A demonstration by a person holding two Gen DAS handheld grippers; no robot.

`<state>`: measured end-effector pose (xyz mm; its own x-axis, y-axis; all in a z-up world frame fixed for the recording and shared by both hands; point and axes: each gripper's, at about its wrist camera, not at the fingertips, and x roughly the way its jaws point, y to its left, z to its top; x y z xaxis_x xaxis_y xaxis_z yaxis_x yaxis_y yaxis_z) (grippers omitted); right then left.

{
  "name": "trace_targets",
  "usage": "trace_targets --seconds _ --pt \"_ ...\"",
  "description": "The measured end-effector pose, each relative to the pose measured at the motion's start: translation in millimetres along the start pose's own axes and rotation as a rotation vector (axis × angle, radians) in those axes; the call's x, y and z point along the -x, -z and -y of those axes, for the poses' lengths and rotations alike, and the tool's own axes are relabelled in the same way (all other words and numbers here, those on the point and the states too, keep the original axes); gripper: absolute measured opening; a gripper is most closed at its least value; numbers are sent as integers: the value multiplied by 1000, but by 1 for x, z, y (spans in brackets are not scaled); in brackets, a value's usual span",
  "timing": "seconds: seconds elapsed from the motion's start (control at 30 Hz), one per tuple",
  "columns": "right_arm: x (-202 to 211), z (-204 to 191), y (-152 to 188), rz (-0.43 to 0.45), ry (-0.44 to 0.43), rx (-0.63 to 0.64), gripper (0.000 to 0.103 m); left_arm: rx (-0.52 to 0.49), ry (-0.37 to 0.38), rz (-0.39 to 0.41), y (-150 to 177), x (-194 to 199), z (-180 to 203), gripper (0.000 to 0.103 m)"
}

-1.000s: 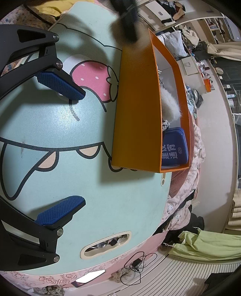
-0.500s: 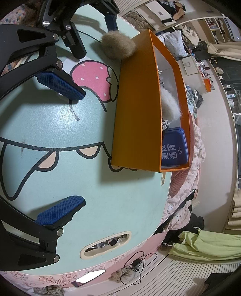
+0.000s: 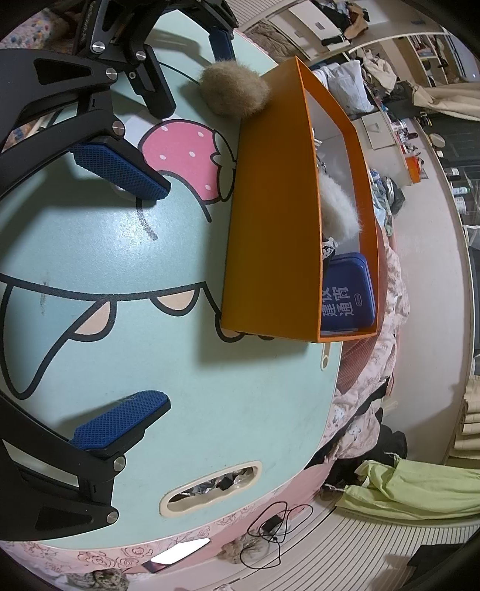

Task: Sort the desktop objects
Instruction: 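Lift the blue tin from the box with the right gripper, set it on the table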

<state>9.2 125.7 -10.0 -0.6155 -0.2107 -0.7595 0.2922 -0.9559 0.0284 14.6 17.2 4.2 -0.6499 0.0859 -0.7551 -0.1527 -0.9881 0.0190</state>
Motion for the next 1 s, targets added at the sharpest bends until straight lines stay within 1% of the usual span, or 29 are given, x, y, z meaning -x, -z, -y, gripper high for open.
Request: trace_targets --seconds 0.27,0.47,0.57,0.63,0.7,0.77,0.8,0.87,0.93,0.97,1.0 --pt "3 -1 1 1 0 -1 103 1 -1 1 0 0 2 103" --pt "1 10 3 6 8 -9 102 2 -2 2 0 0 3 103" --pt "13 9 4 50 3 -13 97 2 -3 2 0 0 2 103" --pt "28 12 4 118 -16 -23 96 2 -3 2 0 0 3 103" --pt "41 16 0 171 -44 -45 91 2 -3 2 0 0 3 103" --pt "51 25 -15 202 -97 -112 84 2 -3 3 1 0 2 103" --pt "54 33 -26 208 -139 -161 82 2 -3 3 1 0 3 103" --pt "55 40 -48 205 -197 -216 67 3 -4 2 1 0 3 103" --pt "51 37 -76 194 -223 -226 62 3 -4 3 1 0 3 103" --pt "47 33 -85 188 -217 -214 57 3 -4 3 1 0 3 103" --pt "42 30 -93 181 -207 -203 55 3 -4 3 1 0 3 103"
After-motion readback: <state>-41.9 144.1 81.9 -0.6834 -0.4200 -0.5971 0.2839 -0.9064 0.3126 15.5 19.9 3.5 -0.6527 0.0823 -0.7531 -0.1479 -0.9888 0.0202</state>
